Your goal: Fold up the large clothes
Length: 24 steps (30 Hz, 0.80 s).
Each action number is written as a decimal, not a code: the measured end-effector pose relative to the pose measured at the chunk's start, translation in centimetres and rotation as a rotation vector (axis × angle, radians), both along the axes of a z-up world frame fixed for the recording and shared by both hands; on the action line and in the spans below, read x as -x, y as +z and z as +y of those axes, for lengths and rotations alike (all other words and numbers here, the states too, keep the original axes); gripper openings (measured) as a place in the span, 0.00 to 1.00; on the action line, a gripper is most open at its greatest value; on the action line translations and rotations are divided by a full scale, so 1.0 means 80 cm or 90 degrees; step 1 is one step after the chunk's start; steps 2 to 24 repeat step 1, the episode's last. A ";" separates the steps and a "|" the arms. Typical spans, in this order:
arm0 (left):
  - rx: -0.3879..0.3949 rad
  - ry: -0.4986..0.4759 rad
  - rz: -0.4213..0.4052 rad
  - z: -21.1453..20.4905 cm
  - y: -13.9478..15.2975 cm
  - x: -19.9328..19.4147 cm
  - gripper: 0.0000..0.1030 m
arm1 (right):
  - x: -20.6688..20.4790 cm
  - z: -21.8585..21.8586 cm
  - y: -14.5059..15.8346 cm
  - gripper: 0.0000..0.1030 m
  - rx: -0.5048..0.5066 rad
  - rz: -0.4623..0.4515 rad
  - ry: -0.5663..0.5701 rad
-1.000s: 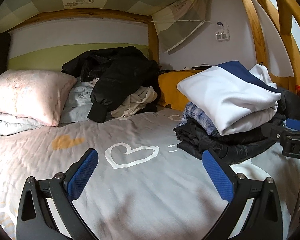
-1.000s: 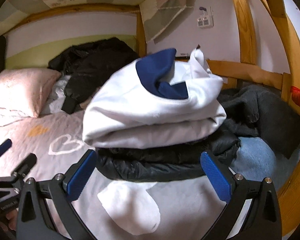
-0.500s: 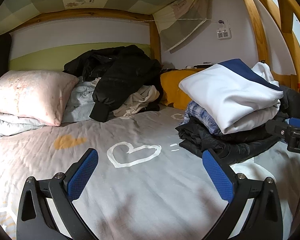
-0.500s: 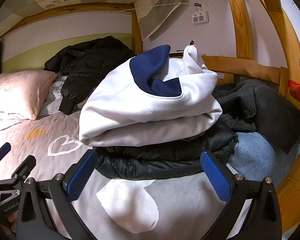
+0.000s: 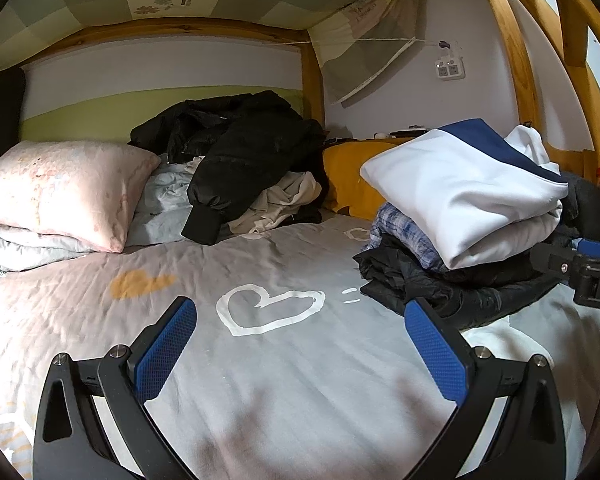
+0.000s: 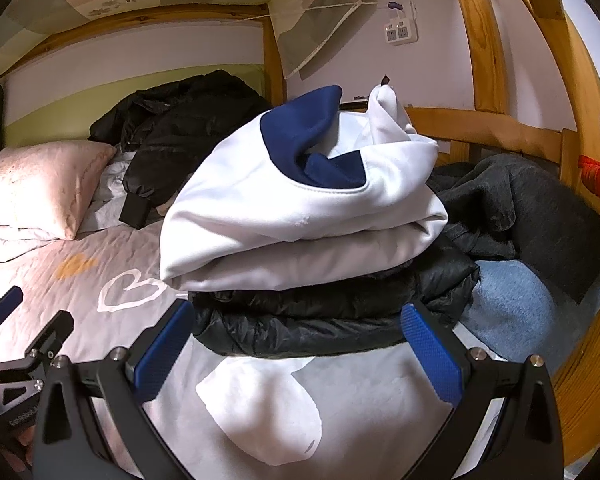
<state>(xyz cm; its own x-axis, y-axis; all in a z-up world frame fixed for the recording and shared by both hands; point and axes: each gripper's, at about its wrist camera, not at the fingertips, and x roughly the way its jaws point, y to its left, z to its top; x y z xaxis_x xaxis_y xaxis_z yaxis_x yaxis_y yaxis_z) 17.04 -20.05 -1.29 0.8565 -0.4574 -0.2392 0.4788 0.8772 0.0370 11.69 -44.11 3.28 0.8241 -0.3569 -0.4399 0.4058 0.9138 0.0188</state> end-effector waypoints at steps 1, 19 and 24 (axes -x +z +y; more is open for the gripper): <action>0.000 -0.001 0.000 0.001 0.000 0.000 1.00 | 0.000 0.000 0.000 1.00 -0.001 0.001 0.000; 0.000 -0.001 0.000 0.001 0.000 0.000 1.00 | 0.000 0.000 0.000 1.00 -0.001 0.001 0.000; 0.000 -0.001 0.000 0.001 0.000 0.000 1.00 | 0.000 0.000 0.000 1.00 -0.001 0.001 0.000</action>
